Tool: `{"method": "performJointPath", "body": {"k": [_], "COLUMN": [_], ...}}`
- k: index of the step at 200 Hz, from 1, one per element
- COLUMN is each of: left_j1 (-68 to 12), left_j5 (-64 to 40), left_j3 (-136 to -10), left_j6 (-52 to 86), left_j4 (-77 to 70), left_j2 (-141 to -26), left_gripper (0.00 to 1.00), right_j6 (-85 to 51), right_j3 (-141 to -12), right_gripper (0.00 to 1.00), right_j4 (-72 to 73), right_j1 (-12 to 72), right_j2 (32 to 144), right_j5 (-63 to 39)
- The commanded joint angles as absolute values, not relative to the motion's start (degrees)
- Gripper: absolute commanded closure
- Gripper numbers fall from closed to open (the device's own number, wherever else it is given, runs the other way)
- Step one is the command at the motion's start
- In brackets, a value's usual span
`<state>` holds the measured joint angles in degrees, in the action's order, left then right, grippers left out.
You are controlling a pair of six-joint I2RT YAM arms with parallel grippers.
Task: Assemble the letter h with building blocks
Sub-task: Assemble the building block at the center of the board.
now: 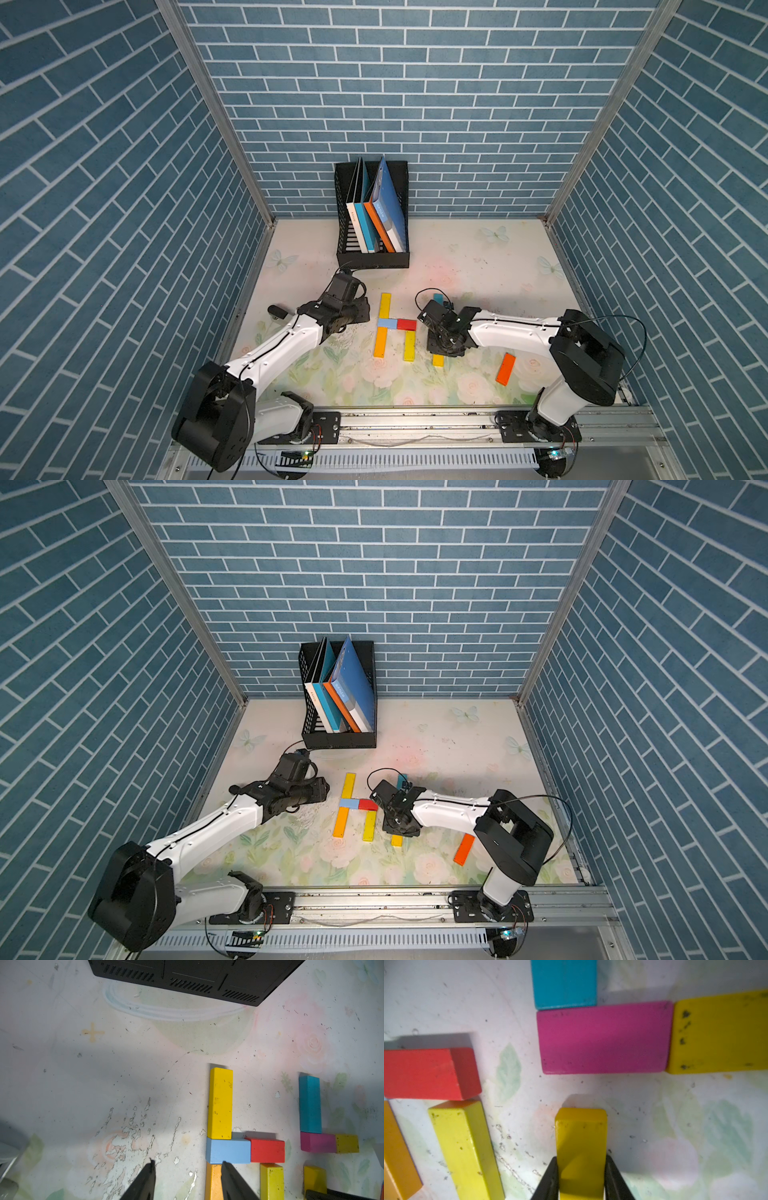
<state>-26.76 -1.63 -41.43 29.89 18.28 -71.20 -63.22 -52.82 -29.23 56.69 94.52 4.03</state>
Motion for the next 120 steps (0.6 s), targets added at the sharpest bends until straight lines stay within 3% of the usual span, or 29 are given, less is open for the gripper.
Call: {"method": "performJointPath", "body": {"k": [1,16,39,52,80,120], "left_j1": [-26.5,-26.5,-26.5,-26.5,-26.5,-26.5], "left_j5": [-1.8,-1.9,-1.9,-2.0,-2.3,-2.4], "left_j3": [-41.0,-41.0,-41.0,-41.1,-41.1,-41.0], "left_j6": [29.1,29.0,29.0,29.0,29.0,29.1], "left_j4": [18.2,18.2,18.2,18.2,18.0,18.0], "left_j2": [-70.2,-70.3,-70.5,-70.5,-70.7,-70.5], "left_gripper": [0.45,0.45,0.45,0.45,0.45,0.45], "right_j6": [-64.1,-63.5,-63.0,-63.1,-65.7,-67.7], "right_j3": [-53.1,-53.7,-55.8,-55.5,-54.0,-52.0], "right_gripper": [0.7,0.69,0.48,0.44,0.44,0.56], "right_j4": [-30.5,-29.6,-31.8,-32.3,-33.6,-33.2], "right_j1": [55.8,55.4,55.6,56.3,58.5,58.9], "right_j2": [97.6,98.0,98.7,97.8,95.6,94.7], "right_j5": [4.0,3.7,4.6,4.5,4.1,4.0]}}
